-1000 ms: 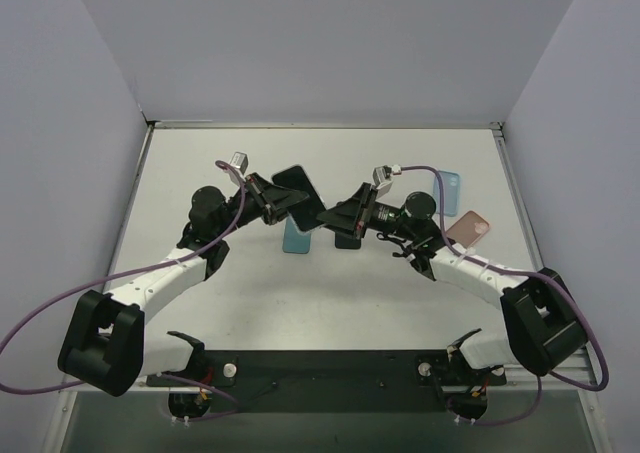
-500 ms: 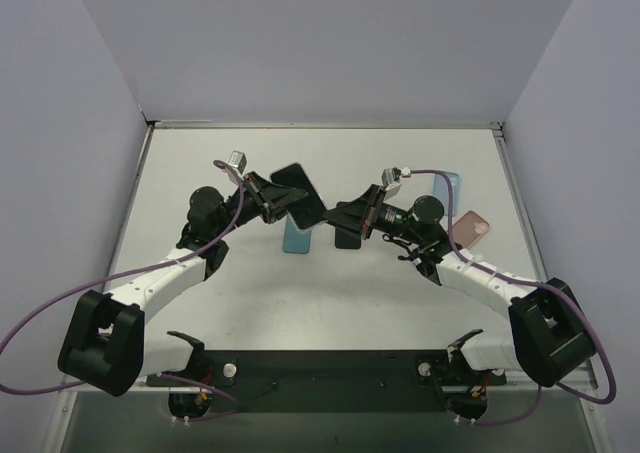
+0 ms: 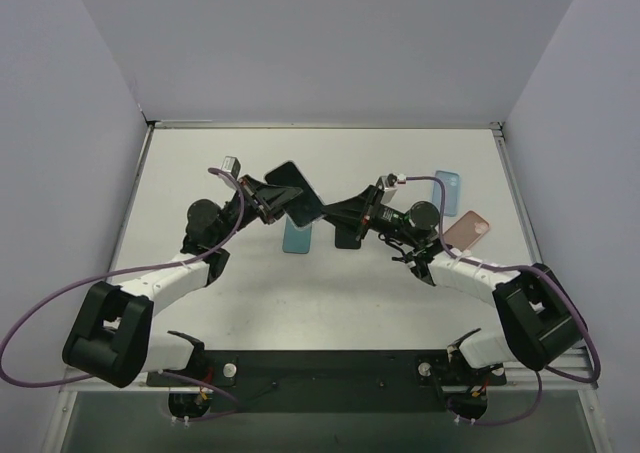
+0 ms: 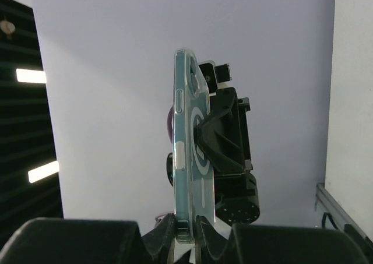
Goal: Take the phone out of the phone case
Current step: Remove the phone case from the phone.
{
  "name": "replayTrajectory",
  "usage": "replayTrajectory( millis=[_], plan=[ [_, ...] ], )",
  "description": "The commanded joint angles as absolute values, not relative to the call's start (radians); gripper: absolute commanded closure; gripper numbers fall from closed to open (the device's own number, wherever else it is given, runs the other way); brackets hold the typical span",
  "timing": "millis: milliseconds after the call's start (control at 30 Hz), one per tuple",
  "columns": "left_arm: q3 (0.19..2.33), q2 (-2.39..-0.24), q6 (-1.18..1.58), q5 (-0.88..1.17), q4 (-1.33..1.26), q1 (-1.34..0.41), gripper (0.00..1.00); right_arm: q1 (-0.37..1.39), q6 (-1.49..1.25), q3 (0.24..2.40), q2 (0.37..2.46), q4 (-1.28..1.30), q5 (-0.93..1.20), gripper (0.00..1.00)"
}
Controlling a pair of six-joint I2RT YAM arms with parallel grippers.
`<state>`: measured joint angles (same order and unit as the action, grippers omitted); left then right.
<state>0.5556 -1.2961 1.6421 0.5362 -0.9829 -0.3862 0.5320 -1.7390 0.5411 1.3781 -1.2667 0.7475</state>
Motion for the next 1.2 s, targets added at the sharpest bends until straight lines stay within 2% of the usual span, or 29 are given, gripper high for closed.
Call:
replayTrajectory(
  millis=[0,267,500,733,1167],
  plan=[
    [0.603,-1.262,1.712,0.496,-1.376,-0.365,1.0,0.514,-1.976,0.555,1.425,-1.658,0.598,1.0],
    [0.666,-1.22,1.712,0.465,-1.436,-0.365,1.0,0.522,-2.062,0.647,1.436,-1.664,0.563,1.0],
    [0.779,-1.276,1.815,0.426,-1.609,-0.376,1.0,0.538,-2.115,0.779,1.474,-1.664,0.486,1.0],
    [0.841,-1.229,1.812,0.384,-1.565,-0.38,1.0,0.571,-2.123,0.876,1.537,-1.664,0.457,1.0],
    [0.939,-1.169,1.83,0.334,-1.526,-0.382,1.0,0.629,-2.134,0.905,1.617,-1.664,0.43,1.0]
  ],
)
